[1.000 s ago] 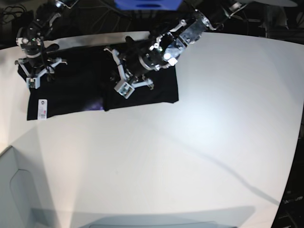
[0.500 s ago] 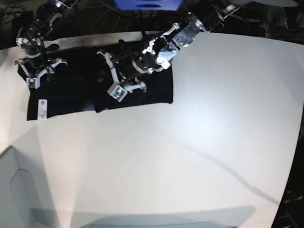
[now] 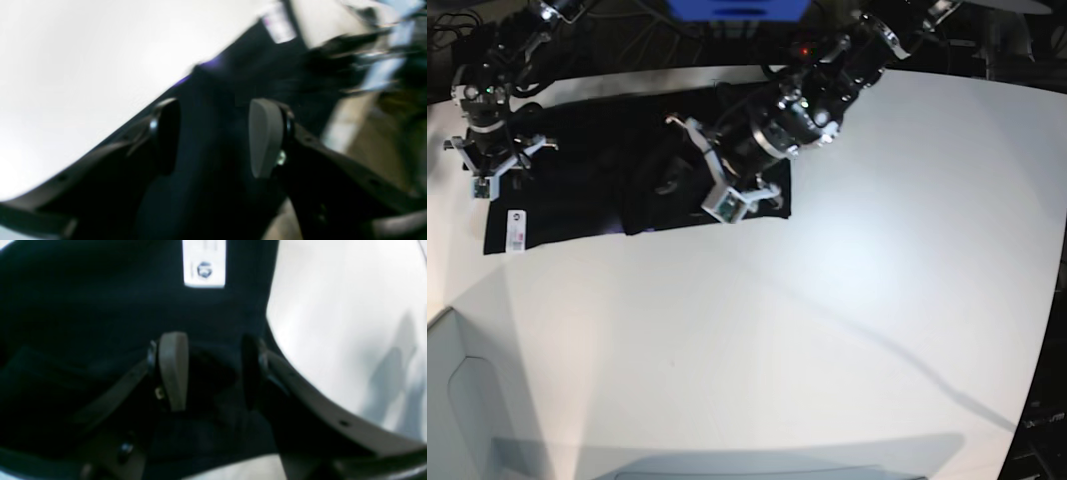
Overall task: Fold the T-shirt properly
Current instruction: 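Carry the strip end with the left gripper toward the right gripper, then lower the folded end onto the shirt and release with the left gripper, then grasp the shirt end with the right gripper and fold it toward the left gripper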
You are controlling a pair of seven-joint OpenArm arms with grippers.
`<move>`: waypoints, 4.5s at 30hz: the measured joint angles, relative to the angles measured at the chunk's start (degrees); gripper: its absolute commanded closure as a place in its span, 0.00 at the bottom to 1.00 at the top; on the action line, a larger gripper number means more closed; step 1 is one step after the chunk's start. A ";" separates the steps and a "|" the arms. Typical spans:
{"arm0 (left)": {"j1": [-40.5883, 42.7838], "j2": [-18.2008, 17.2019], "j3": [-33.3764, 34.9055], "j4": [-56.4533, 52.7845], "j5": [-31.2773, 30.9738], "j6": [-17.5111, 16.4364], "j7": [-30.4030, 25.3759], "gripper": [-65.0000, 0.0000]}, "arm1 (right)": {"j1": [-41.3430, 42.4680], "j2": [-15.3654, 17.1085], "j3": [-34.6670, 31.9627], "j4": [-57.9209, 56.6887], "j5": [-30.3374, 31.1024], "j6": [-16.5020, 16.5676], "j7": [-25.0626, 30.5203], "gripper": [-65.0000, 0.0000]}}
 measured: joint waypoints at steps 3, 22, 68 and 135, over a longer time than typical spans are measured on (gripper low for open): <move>0.39 0.02 0.63 -2.84 0.33 0.20 0.17 0.50 | 0.63 0.00 -0.07 2.08 0.28 -0.02 0.31 0.58; -11.08 11.91 19.61 -18.62 -0.07 -0.26 -0.17 0.50 | 1.60 1.64 0.46 4.39 0.00 0.00 0.15 0.58; 5.44 1.40 -20.92 -13.31 0.20 -0.07 -0.26 0.50 | 6.62 9.92 3.10 -17.38 5.01 -0.04 -3.72 0.43; 5.44 1.01 -21.42 -13.38 0.46 -0.04 -0.50 0.50 | -7.98 0.55 -59.17 12.74 3.39 -0.02 -5.66 1.00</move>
